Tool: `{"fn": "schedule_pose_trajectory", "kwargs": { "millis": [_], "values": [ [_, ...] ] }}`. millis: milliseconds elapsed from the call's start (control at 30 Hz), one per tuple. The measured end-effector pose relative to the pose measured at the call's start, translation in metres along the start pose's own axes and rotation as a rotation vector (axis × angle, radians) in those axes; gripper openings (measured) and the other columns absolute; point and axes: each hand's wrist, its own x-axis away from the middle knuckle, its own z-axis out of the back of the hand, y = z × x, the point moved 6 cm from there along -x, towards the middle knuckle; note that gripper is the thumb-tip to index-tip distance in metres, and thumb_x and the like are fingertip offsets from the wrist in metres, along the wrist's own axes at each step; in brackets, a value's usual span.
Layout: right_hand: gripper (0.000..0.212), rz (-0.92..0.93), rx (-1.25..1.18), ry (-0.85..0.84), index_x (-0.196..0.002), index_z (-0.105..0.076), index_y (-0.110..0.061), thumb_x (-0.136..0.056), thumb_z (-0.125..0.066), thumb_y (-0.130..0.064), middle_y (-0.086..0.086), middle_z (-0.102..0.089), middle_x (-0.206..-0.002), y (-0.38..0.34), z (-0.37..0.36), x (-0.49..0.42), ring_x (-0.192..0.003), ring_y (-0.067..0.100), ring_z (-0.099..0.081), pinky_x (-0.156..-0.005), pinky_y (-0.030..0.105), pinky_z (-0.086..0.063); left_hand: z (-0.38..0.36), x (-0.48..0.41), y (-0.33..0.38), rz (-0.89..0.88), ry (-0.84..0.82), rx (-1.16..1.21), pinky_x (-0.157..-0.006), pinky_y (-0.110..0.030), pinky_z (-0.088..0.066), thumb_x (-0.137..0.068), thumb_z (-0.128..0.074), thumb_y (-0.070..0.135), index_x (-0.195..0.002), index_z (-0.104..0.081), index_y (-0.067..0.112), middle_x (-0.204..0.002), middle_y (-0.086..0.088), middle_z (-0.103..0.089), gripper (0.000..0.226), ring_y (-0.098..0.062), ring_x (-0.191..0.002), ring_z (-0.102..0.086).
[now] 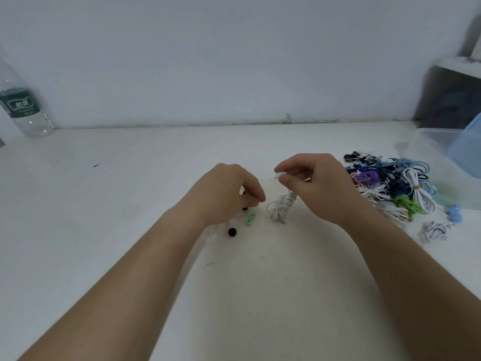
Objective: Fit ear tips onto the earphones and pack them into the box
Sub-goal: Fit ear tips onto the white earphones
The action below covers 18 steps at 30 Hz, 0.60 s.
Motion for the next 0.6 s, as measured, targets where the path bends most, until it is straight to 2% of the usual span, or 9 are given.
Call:
{"fn": "schedule_pose_trajectory", "kwargs": {
  "millis": [167, 367, 500, 600],
  "values": [
    [0.010, -0.001, 0.009, -0.001, -0.090, -0.076, -0.029, -0.088, -0.075, -0.019, -0.011, -0.072, -0.077, 0.0019, -0.0008, -0.0006, -0.067, -0.002, -0.064, -0.067, 0.013, -0.045, -0.0063, -0.0024, 0.0031, -0.009, 0.011, -0.034, -0.060, -0.009, -0.038, -0.087, -0.074, 0.022, -0.089, -0.079, 0.033, -0.079, 0.017, -0.067, 0.012, 0.013, -0.065, -0.055],
    [0.008, 0.001, 0.014, 0.004, -0.090, -0.077, -0.028, -0.088, -0.075, -0.021, -0.013, -0.071, -0.076, 0.0036, -0.0012, -0.0008, -0.066, -0.001, -0.063, -0.067, 0.017, -0.045, -0.0046, -0.0013, 0.0044, 0.001, 0.006, -0.038, -0.061, -0.011, -0.041, -0.083, -0.077, 0.025, -0.090, -0.079, 0.031, -0.080, 0.017, -0.066, 0.009, 0.004, -0.065, -0.057],
    [0.008, -0.006, 0.013, -0.006, -0.090, -0.076, -0.029, -0.089, -0.075, -0.022, -0.012, -0.070, -0.076, 0.0042, -0.0016, -0.0004, -0.063, -0.002, -0.061, -0.063, 0.013, -0.043, -0.0019, 0.0010, 0.0071, 0.005, 0.037, -0.056, -0.066, -0.014, -0.047, -0.084, -0.068, 0.015, -0.089, -0.079, 0.033, -0.070, 0.022, -0.060, 0.021, 0.004, -0.066, -0.059],
    [0.008, -0.001, 0.029, -0.013, -0.091, -0.076, -0.029, -0.089, -0.074, -0.022, -0.013, -0.070, -0.075, 0.0040, -0.0014, -0.0004, -0.062, -0.002, -0.061, -0.062, 0.012, -0.042, 0.0002, 0.0032, 0.0082, 0.013, 0.050, -0.066, -0.066, -0.011, -0.049, -0.084, -0.061, 0.009, -0.090, -0.078, 0.033, -0.069, 0.022, -0.060, 0.030, 0.002, -0.071, -0.062]
  ]
}}
